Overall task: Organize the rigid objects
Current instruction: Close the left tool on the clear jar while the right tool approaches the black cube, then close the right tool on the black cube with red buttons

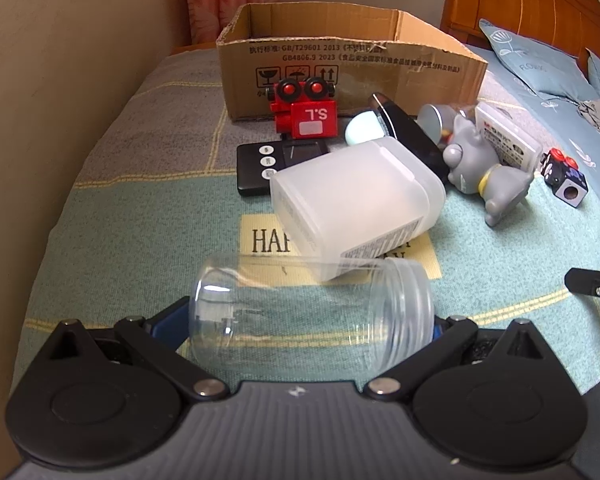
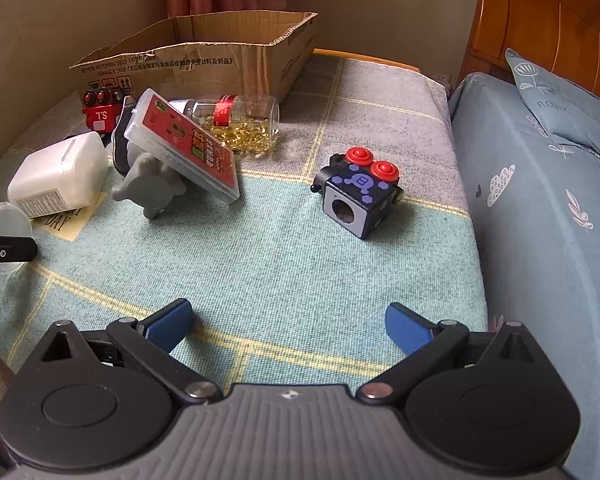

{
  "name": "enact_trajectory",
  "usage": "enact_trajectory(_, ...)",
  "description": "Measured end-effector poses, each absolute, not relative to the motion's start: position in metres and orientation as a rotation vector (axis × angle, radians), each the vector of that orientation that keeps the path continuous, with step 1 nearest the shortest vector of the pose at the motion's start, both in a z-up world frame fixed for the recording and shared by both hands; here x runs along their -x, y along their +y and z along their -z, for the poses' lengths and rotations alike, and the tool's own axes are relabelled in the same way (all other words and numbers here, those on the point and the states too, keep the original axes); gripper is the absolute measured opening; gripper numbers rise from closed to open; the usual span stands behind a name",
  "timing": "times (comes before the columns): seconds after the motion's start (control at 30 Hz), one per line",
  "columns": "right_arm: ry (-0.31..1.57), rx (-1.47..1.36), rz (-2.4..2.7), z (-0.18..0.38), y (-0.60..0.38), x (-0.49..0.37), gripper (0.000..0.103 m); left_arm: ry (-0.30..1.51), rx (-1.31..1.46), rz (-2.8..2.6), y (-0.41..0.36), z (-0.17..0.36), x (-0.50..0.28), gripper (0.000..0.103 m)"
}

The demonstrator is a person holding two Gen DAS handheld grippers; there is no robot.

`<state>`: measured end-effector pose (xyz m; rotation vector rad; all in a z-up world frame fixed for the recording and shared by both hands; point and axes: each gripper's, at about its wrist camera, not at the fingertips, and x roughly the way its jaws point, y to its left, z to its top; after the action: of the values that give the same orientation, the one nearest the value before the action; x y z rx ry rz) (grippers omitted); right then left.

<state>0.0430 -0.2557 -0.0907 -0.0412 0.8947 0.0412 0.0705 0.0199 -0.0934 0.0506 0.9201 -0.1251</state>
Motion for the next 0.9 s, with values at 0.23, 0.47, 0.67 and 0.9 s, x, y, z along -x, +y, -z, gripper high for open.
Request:
enact_trajectory(0.23, 0.875, 0.055, -0.063, 0.093, -0.272, -0.074, 0.103, 0.913, -0.058, 0.144, 0.021, 0.094, -0.073, 0.103)
enact_trajectory(0.47, 0.850, 0.070, -0.096, 0.095, -0.283, -0.106, 0.103, 0.905, -0.063, 0.158, 0.022, 0.094, -0.073, 0.103)
enact_trajectory(0.67, 0.834, 0.106, -0.176, 0.097, -0.291, -0.123, 0.103, 0.899, -0.067, 0.167, 0.022, 0.095, -0.073, 0.103)
enact_trajectory(0.9, 0.868, 0.138, -0.240, 0.095, -0.279, -0.116, 0.103, 0.896, -0.068, 0.173, 0.023, 0.095, -0.073, 0.103)
